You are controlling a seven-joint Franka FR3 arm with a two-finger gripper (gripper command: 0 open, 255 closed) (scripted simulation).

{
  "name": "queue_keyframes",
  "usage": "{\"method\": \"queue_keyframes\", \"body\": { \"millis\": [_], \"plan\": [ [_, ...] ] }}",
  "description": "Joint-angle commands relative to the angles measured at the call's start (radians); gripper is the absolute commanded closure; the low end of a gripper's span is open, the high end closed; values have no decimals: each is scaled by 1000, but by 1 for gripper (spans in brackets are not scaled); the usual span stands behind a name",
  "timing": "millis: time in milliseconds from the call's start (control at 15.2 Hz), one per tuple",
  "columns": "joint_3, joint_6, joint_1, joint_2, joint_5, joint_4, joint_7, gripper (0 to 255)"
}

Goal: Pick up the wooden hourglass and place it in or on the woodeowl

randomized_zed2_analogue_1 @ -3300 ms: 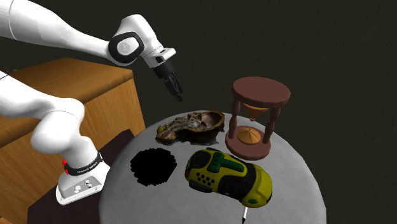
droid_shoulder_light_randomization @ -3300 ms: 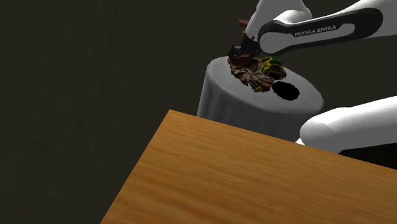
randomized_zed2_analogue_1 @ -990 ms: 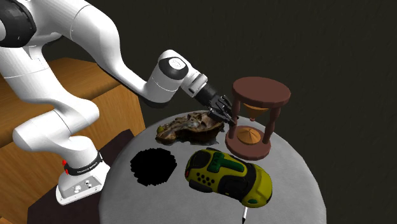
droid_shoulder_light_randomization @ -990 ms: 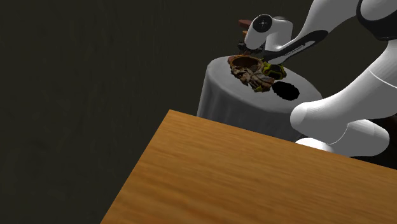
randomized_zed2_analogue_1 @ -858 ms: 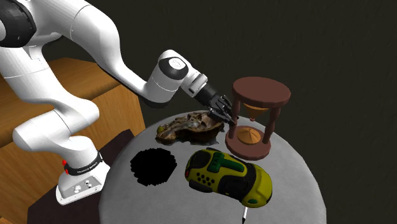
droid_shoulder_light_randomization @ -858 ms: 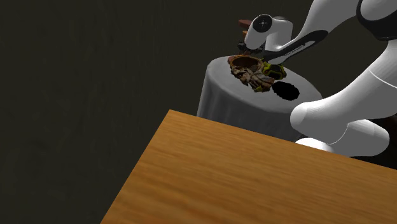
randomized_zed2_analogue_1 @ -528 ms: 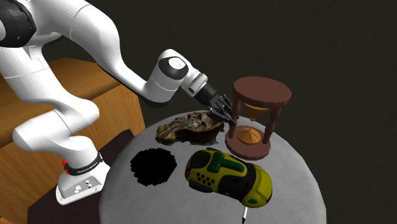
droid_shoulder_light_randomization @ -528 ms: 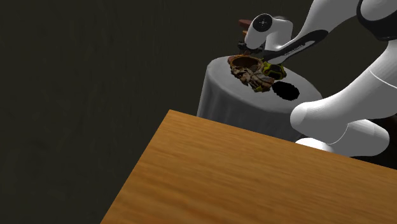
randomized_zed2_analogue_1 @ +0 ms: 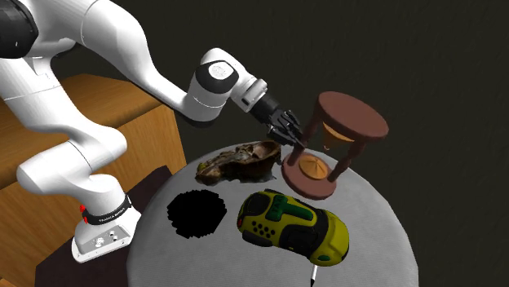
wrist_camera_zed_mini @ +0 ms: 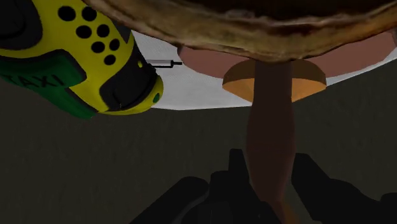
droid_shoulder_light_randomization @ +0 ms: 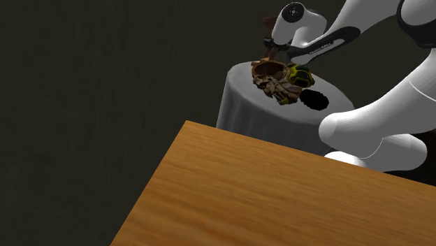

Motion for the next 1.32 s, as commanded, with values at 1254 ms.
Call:
{"method": "queue_keyframes", "body": {
  "millis": [1254],
  "plan": [
    [-140, -129, 157, -94, 404, 116, -424, 255]
  ]
}}
